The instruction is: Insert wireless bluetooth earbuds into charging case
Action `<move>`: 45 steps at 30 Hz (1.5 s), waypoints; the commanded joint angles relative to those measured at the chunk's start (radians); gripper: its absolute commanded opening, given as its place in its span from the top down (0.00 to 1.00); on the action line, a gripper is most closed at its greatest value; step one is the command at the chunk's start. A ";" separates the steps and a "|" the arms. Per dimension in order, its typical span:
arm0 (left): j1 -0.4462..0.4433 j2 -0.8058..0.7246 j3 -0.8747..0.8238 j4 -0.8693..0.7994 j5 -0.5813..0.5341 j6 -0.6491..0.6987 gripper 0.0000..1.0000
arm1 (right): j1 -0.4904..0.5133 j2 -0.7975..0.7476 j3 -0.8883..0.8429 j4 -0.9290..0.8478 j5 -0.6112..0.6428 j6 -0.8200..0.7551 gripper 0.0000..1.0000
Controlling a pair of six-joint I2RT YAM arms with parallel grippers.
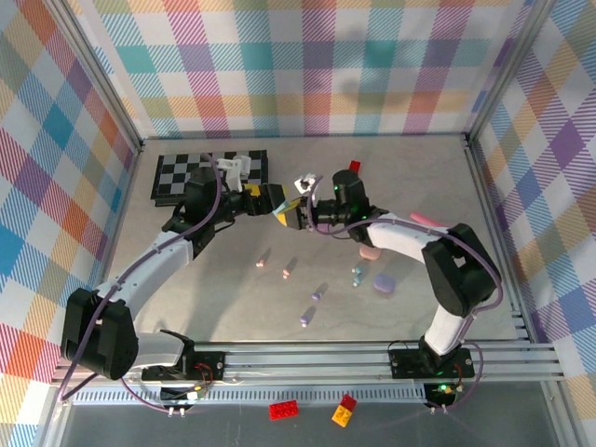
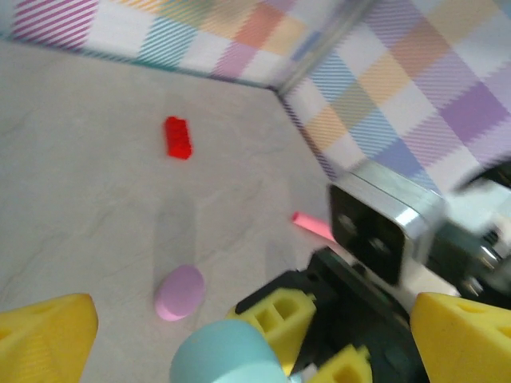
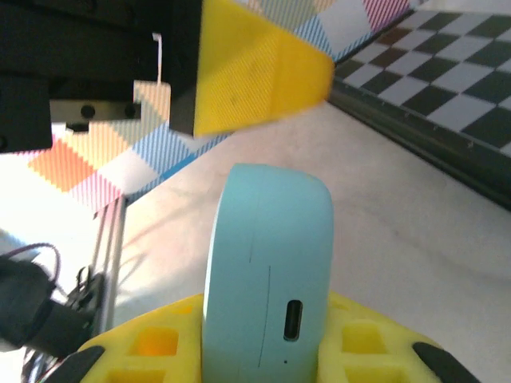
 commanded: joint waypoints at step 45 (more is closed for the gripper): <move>-0.143 0.026 0.075 -0.263 0.346 0.176 1.00 | -0.059 -0.350 0.044 -0.666 -0.006 -0.617 0.27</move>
